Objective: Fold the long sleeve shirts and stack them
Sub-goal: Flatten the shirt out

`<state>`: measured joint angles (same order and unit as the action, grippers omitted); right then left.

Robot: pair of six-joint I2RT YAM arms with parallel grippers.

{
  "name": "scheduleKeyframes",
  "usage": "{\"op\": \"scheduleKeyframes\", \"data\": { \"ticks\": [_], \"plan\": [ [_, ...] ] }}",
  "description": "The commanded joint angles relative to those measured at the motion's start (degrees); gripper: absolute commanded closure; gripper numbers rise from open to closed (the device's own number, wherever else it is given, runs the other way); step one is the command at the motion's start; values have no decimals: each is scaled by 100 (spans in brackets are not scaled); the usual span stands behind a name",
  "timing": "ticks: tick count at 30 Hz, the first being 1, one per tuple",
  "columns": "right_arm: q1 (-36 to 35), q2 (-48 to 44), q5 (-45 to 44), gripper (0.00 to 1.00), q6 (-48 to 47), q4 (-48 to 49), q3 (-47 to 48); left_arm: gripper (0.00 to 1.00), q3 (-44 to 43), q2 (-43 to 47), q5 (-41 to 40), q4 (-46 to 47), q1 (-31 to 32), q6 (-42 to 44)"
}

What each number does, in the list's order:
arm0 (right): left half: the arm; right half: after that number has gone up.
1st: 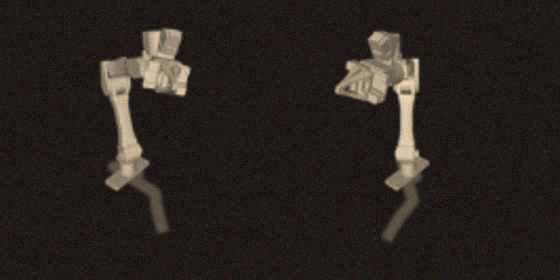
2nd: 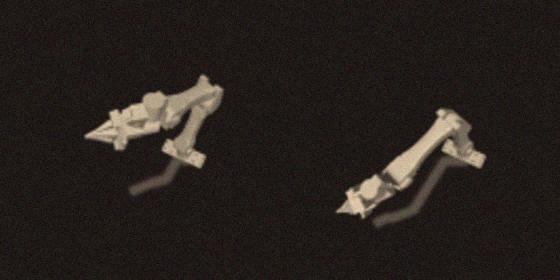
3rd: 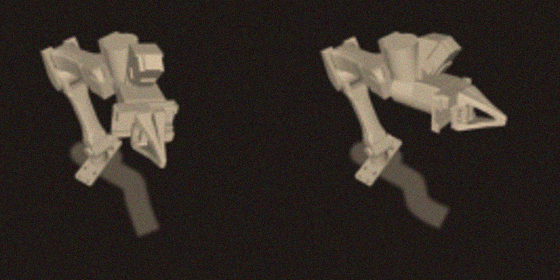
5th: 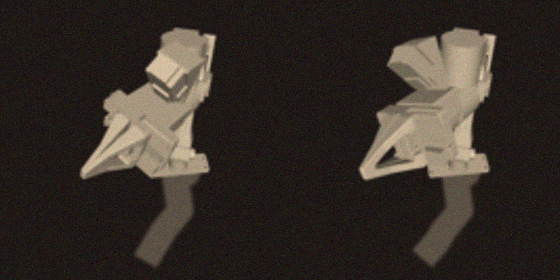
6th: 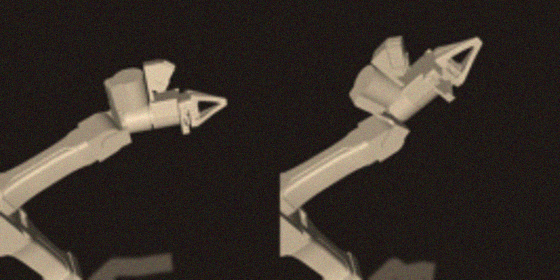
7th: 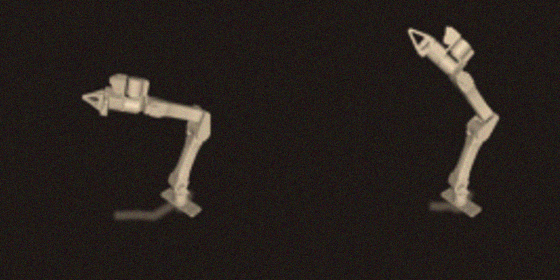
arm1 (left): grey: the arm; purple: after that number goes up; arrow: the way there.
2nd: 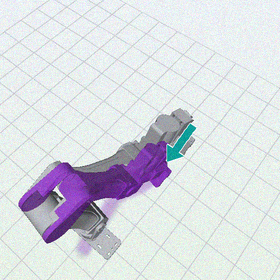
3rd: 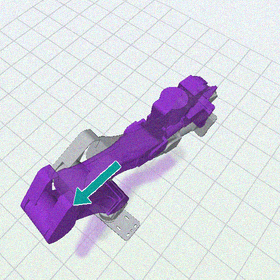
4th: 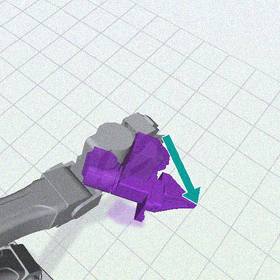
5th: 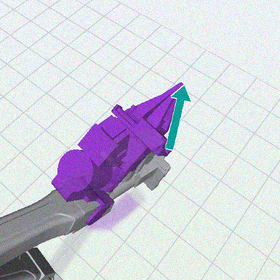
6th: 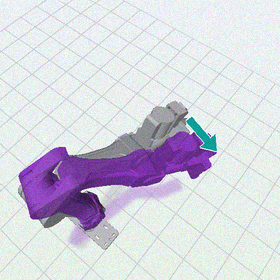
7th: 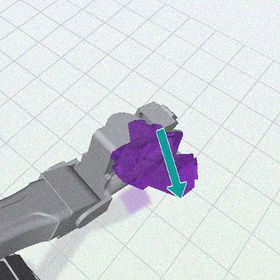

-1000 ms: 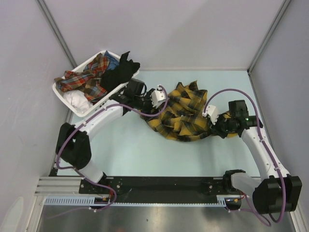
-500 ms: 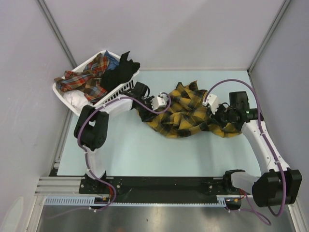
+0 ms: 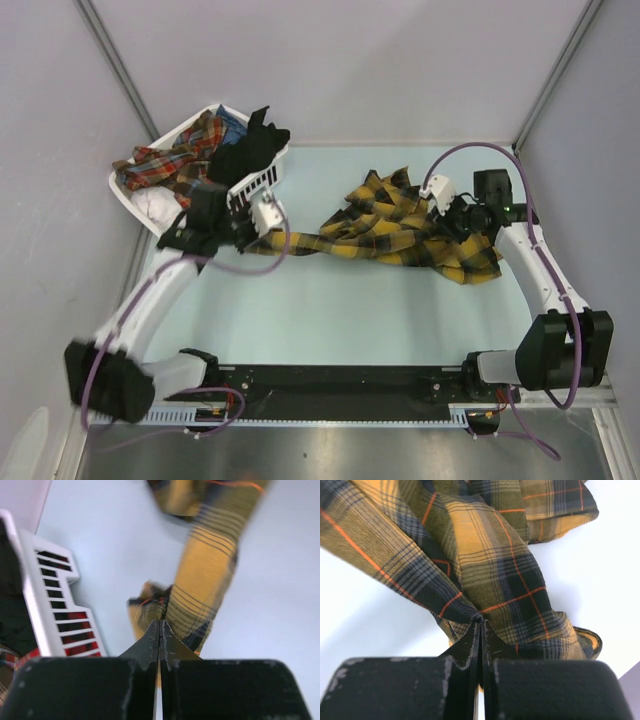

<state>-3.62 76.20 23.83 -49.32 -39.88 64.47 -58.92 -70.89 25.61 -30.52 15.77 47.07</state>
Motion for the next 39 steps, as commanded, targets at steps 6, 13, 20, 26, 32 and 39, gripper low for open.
{"op": "scheduleKeyframes", "data": {
  "ticks": [6, 13, 20, 26, 32, 39],
  "plan": [
    [2, -378, 201, 94, -482, -231, -303, 46, 2263, 1368, -381, -1604, 436, 1508],
    [-279, -764, 43, 88, -658, -205, -707, 10, 672, 95, 796, -1510, 926, -72],
    [-315, -897, -98, 86, -588, -213, -769, 18, -269, -1742, 674, -490, 1226, -726],
    [-368, -870, -230, 86, -491, -126, -672, 19, -454, -2815, 174, -375, 1534, -550],
    [-377, -774, -257, 85, -473, 6, -576, 79, -576, -3063, -477, -918, 1552, -470],
    [-368, -256, -292, 85, -324, 507, -304, 100, -1797, -1982, -521, -1070, 885, -1191]
  ]
}}
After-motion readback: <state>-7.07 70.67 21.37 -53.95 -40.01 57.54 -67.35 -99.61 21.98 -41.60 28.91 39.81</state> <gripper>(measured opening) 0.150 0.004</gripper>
